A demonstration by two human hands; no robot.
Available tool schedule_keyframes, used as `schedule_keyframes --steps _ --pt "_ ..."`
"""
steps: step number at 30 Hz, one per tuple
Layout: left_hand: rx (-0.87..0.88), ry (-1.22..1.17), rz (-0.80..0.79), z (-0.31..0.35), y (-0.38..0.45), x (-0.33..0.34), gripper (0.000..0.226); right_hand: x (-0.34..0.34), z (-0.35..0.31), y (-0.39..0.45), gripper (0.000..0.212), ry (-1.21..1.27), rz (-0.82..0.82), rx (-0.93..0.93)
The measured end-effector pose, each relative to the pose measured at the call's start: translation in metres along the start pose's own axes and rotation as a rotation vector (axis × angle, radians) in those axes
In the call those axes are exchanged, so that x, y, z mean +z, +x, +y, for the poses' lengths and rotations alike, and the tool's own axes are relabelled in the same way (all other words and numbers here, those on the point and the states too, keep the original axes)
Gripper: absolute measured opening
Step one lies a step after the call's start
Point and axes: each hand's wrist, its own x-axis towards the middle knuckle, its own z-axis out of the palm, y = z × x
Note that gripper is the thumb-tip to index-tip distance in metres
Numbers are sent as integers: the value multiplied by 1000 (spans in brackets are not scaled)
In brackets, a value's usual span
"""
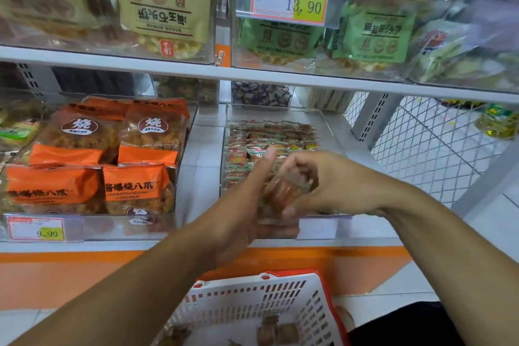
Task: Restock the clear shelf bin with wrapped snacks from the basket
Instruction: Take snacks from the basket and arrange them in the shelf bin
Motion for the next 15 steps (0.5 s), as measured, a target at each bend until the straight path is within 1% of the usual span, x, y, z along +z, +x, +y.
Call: schedule_keyframes --steps 1,2,3,4,5,6,8,12,15 --pt "49 39 106 0 1 1 49 -13 5 3 42 -67 117 31" --pt "117 127 227 -2 2 0 38 -27 12 6 43 -174 242 84" --pt "202 245 328 -5 3 -2 34 -38 19 11 46 -334 350 156" --pt "273 374 387 -8 3 -3 33 -45 26 16 49 -537 429 250" --pt "312 489 414 -12 4 -4 29 -48 34 22 51 -745 468 343" --pt "323 577 420 -15 5 -3 24 -48 42 29 53 -915 473 404" --pt "303 705 402 -21 5 -2 17 -45 56 45 49 -1100 432 442" --pt "283 889 358 -28 6 -4 20 -33 73 73 42 -1293 366 481" --pt "307 959 361 -30 6 -7 22 -28 76 83 44 -1365 341 518"
